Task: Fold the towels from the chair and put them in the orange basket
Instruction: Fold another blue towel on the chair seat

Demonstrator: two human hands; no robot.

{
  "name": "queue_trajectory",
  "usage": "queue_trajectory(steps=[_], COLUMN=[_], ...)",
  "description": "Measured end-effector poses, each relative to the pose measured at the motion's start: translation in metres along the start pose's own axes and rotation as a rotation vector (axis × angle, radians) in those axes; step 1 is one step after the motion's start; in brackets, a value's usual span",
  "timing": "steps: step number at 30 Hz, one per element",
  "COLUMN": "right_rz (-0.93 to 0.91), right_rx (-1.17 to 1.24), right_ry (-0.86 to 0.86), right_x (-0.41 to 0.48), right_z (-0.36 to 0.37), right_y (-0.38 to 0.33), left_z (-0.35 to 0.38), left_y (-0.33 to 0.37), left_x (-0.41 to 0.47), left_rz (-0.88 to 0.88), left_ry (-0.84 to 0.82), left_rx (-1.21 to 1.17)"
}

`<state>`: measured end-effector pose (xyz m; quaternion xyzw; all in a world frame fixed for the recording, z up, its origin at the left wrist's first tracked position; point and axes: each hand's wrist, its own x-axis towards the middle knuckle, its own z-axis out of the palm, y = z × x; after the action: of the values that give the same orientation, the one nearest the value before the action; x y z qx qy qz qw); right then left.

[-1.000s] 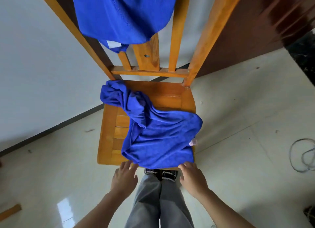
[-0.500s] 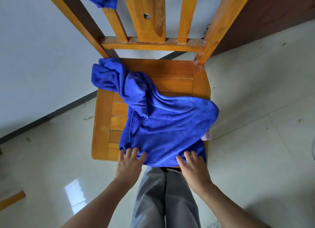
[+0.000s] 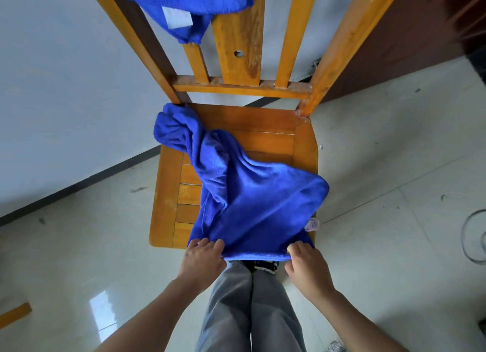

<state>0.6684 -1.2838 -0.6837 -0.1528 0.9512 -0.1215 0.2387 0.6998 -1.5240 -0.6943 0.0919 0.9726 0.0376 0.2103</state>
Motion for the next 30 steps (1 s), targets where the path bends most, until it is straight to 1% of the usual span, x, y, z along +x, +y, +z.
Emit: queue_trajectory(steps=[2, 4, 5, 6, 8, 11, 12, 14, 17, 19, 22, 25, 28, 30], right_rz=[0.087, 0.228, 0.264, 0.28, 0.264, 0.228, 0.211, 0.156, 0.062, -0.016, -0.145, -0.298, -0.392, -0.411], right_rx=[0.157, 0.313, 0.378, 0.435, 0.514, 0.541, 0.54, 0.525, 0.537, 0.52, 0.467, 0.41, 0.377, 0.418], right_ry=[0.049, 0.119, 0.123, 0.129, 0.167, 0.217, 0.242, 0.307, 0.427, 0.491, 0.57, 0.634, 0.656, 0.679], right_x=[-0.007, -0.013, -0.016, -0.019, -0.022, -0.018, -0.018, -0.014, -0.012, -0.01, -0.017, -0.029, -0.036, -0.041], right_z=[-0.017, -0.037, -0.053, -0.072, -0.114, -0.187, -0.212, -0.257, -0.326, -0.367, -0.421, -0.465, -0.496, -0.511], right_y=[-0.001, -0.002, -0.006, -0.01, -0.02, -0.039, -0.047, -0.062, -0.089, -0.107, -0.136, -0.167, -0.194, -0.21], left_z=[-0.021, -0.041, -0.057, -0.074, -0.108, -0.168, -0.191, -0.229, -0.282, -0.309, -0.345, -0.373, -0.382, -0.38], left_y=[0.004, 0.004, 0.004, 0.005, 0.008, 0.009, 0.01, 0.007, 0.0, -0.005, -0.009, -0.012, -0.017, -0.02], left_x=[-0.004, -0.006, -0.01, -0.014, -0.019, -0.025, -0.029, -0.031, -0.031, -0.032, -0.037, -0.041, -0.038, -0.036], left_rz=[0.009, 0.0, -0.001, -0.013, -0.052, -0.223, -0.273, -0.316, -0.356, -0.344, -0.288, -0.284, -0.346, -0.388], left_ry=[0.032, 0.02, 0.019, -0.001, 0.016, -0.052, -0.019, 0.076, 0.221, 0.339, 0.473, 0.642, 0.722, 0.722], left_rx=[-0.038, -0.077, -0.105, -0.167, -0.323, -0.56, -0.648, -0.782, -0.899, -0.974, -1.079, -1.185, -1.28, -1.295])
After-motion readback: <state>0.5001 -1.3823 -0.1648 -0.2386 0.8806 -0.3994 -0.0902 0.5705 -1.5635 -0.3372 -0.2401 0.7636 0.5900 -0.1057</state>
